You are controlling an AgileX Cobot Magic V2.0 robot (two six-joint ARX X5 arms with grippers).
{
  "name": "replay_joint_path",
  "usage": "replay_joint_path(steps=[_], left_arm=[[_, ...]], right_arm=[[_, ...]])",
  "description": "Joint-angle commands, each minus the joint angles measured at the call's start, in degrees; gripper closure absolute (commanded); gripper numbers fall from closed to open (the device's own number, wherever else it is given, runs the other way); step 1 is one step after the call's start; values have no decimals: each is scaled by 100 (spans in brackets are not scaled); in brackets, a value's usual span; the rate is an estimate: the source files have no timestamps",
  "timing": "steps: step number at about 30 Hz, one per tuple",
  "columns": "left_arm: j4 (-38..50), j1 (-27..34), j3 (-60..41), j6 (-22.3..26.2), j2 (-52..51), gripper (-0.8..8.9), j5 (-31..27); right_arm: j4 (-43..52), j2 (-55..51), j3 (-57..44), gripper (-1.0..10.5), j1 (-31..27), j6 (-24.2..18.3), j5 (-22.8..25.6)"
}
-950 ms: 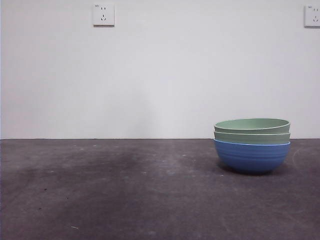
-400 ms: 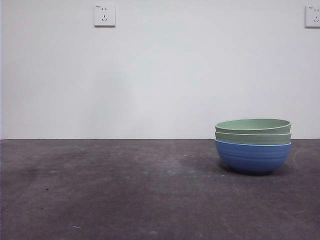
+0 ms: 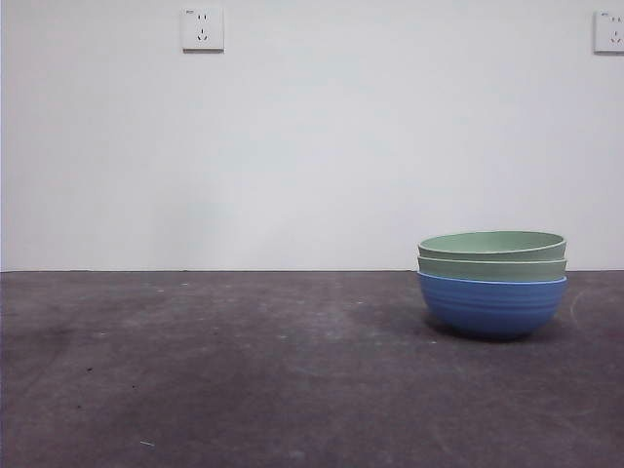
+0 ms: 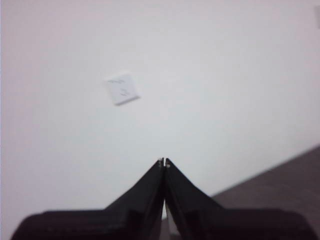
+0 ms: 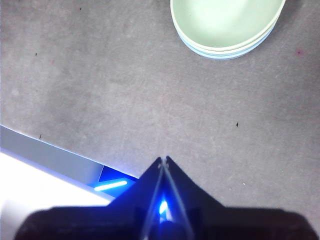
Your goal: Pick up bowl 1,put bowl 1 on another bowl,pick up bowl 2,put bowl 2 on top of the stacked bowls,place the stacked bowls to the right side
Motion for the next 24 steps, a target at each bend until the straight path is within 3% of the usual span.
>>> replay_joint_path(steps=[1,12,24], left_arm=[[525,155,-1252,52,-623,817,-9],[1360,487,-4605,-286,-2583,817,-9],[1700,511,-6557,-634,-3676,817,-9]], right_arm=[[11,-4,-26,944,4,-2,7],[11,-4,-26,944,4,-2,4],[11,-4,-26,944,4,-2,7]])
